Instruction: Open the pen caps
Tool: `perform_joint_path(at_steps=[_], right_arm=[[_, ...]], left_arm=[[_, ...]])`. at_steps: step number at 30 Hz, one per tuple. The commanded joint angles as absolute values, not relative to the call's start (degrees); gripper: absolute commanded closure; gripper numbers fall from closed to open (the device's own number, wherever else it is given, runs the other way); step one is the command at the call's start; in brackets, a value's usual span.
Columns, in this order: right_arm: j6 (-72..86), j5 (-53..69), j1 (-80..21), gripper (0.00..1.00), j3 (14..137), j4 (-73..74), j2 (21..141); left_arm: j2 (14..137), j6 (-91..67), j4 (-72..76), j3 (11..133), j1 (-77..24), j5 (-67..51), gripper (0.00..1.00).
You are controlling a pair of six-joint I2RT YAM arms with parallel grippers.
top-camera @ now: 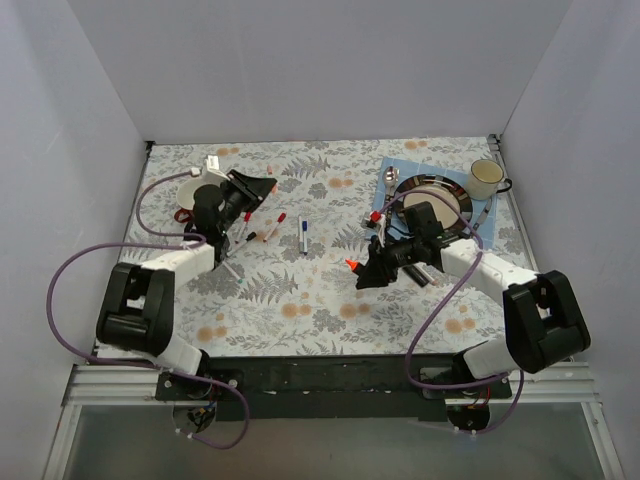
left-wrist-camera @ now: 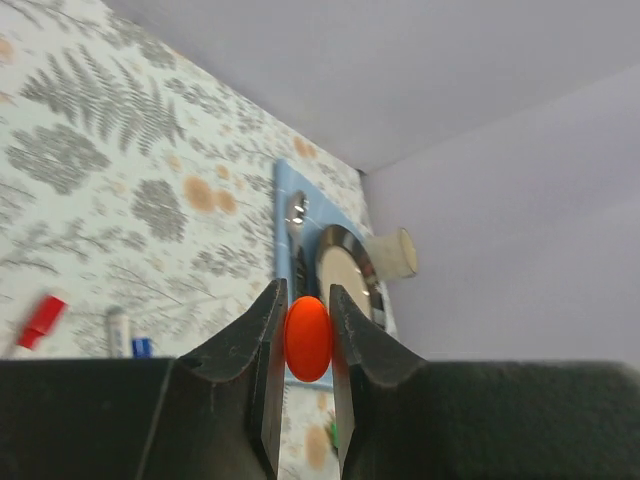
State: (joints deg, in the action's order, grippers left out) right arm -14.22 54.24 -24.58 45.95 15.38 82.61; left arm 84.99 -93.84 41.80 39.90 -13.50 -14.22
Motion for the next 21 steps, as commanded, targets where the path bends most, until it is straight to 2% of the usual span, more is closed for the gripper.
perform_joint_path(at_steps=[1,12,21], right_arm=[[-15.9,52.1,-23.9,0.99,46.4,15.8,78.1],[-16.0,50.7,-22.8,0.99,46.4,16.3,76.0],[-15.9,50.1,-21.5,0.99,46.5,16.2,76.2]], left_arm=[[93.0,-87.4,27.8,49.7,-8.3,-17.0,1.0],[114.4,-77.7,4.1,79.9,-5.7,-13.9,1.0],[124.8,-74.0,-6.1,90.3,-5.1,-10.0,1.0]])
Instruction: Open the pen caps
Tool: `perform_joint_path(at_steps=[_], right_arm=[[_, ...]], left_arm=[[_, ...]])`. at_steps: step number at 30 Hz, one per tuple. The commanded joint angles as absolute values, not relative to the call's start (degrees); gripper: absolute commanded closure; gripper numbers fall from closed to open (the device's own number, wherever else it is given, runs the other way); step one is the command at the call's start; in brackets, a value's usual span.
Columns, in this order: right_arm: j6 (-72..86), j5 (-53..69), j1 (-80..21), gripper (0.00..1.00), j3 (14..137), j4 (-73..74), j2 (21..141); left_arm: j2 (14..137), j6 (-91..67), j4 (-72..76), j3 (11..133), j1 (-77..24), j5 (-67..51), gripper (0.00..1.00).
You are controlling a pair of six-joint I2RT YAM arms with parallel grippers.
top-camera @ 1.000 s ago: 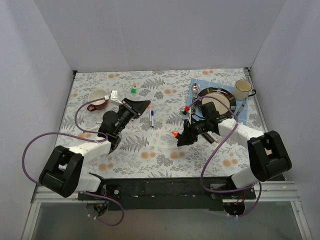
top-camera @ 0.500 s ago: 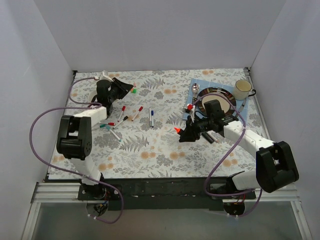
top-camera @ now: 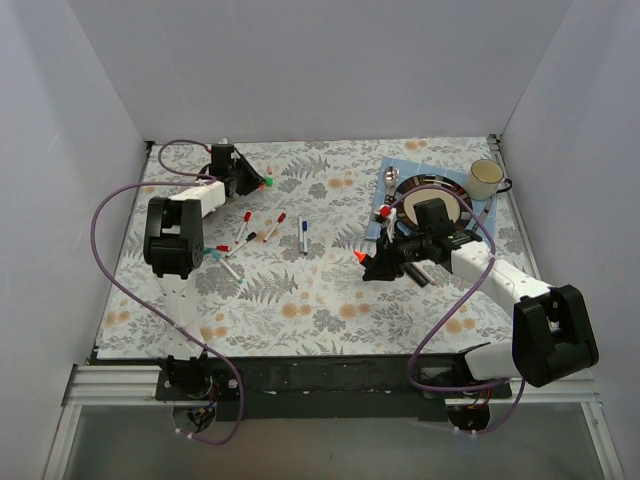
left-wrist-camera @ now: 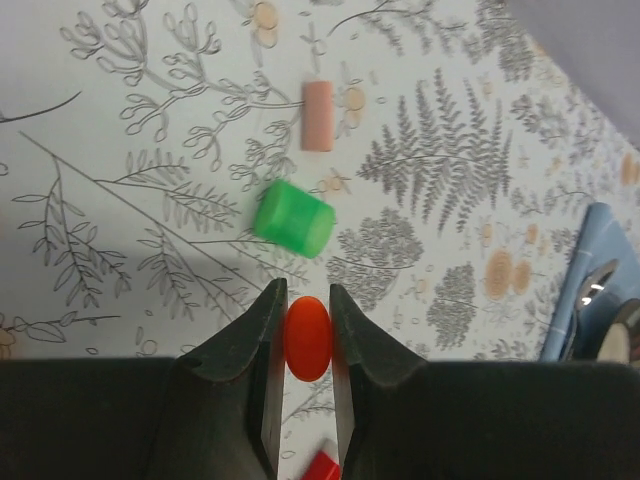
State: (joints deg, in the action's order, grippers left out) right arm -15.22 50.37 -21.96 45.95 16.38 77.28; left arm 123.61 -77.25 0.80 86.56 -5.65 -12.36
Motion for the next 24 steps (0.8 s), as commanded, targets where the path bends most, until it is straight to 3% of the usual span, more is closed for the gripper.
perform_joint_path(at_steps=[1,5,6,7,10,14,20,24], right_arm=[[-16.0,50.1,-21.4,0.99,46.4,16.2,76.2],[-16.0,49.9,-21.0,0.99,46.6,16.2,76.6],[-16.0,50.0,-20.9,0.99,46.6,16.2,76.7],[-16.0,49.9,-20.8,0.99,46.6,16.2,76.9],[-16.0,49.8,-20.5,0.99,46.7,16.2,77.3],[-16.3,48.8,-20.0,0.99,46.8,16.5,77.3],[-18.1,37.8,-20.0,0.99,47.1,17.7,78.0],[-19.4,27.3,-20.0,0.99,47.4,18.7,80.2]], left_arm=[[125.1,-73.7,-6.5,91.0,-5.1,-9.8,0.99],[126.5,-72.3,-8.1,92.9,-5.0,-9.5,0.93],[126.7,-72.2,-8.2,93.2,-5.0,-9.5,0.9],[127.2,-72.2,-8.6,93.5,-5.0,-9.2,0.79],[128.0,-72.1,-9.7,95.1,-4.9,-8.9,0.67],[128.8,-72.2,-10.6,96.6,-4.7,-8.8,0.59],[126.4,-72.1,-10.7,96.9,-4.1,-8.4,0.48],[121.3,-71.1,-10.6,95.9,-4.1,-8.2,0.34]])
